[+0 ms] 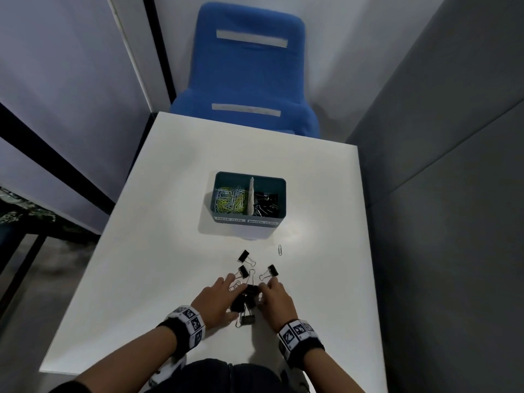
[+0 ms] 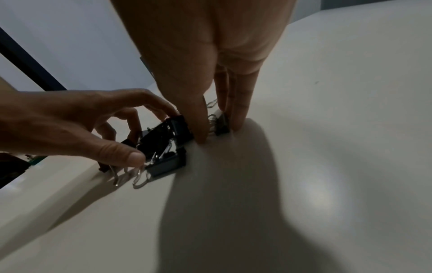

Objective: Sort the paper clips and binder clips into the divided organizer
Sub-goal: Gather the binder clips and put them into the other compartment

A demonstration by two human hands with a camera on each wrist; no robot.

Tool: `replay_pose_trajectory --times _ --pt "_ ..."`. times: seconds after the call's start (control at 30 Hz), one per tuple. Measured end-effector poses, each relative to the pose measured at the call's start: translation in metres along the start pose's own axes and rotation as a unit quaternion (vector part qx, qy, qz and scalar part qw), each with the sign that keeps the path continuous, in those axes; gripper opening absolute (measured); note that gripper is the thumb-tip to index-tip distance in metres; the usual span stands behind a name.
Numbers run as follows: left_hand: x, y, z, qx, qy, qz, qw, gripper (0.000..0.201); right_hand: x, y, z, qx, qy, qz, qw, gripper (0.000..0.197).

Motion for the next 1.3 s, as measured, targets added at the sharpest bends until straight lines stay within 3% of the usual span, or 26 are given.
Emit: replay_pose_trajectory --times 0.2,0.33,0.43,0.53,0.63,0.83,0.9,1.03,1.1,1.2,1.3 --pt "0.002 -0.010 0.007 0.006 -0.037 -0.006 0.999 0.060 0.002 -0.002 0.009 0.047 0.012 0.010 0.999 0.017" --pt "-0.004 -0.009 0.012 0.001 -0.052 -0.072 0.996 0.048 0.008 -0.001 0.001 0.102 0.032 0.010 0.994 0.011" --pt "-0.010 -0.010 0.011 0.007 -0.059 -0.135 0.989 0.034 0.014 0.002 -0.008 0.094 0.061 -0.005 0.994 0.021" --pt "-0.014 -0.016 0.012 0.040 -0.063 -0.154 0.985 0.018 0.017 0.000 -0.013 0.087 0.062 -0.002 0.994 0.010" --pt "-0.010 -0.033 0.015 0.064 -0.058 -0.141 0.986 0.005 0.025 -0.002 -0.015 0.083 0.067 0.000 0.994 0.014" --pt "0.018 -0.089 0.035 0.121 -0.015 -0.080 0.989 0.021 0.041 -0.018 -0.022 0.099 0.109 0.057 0.987 0.013" --pt "0.024 -0.094 0.043 0.097 -0.023 -0.055 0.993 0.018 0.045 -0.031 -0.021 0.105 0.124 0.080 0.983 0.011" --pt "0.037 -0.069 0.050 -0.001 -0.003 -0.006 1.000 0.057 0.042 -0.074 -0.004 0.115 0.130 0.106 0.979 0.022" --pt "0.044 -0.053 0.047 -0.023 0.012 0.031 0.999 0.066 0.034 -0.103 0.011 0.141 0.118 0.113 0.976 0.025" --pt "0.052 -0.041 0.041 -0.018 0.013 0.051 0.998 0.061 0.019 -0.150 0.038 0.192 0.086 0.107 0.972 0.021" --pt "0.053 -0.034 0.041 0.033 0.028 0.091 0.995 0.044 0.003 -0.193 0.070 0.254 0.048 0.115 0.959 0.017"
Point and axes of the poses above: each hand's wrist, its own z-axis towards the middle knuckle, its own y-axis out of the palm, x = y × z, the point moved 4 cm from there along z, towards the middle knuckle, and after that the axes turned 15 degrees about -y, right-handed, at the moved point
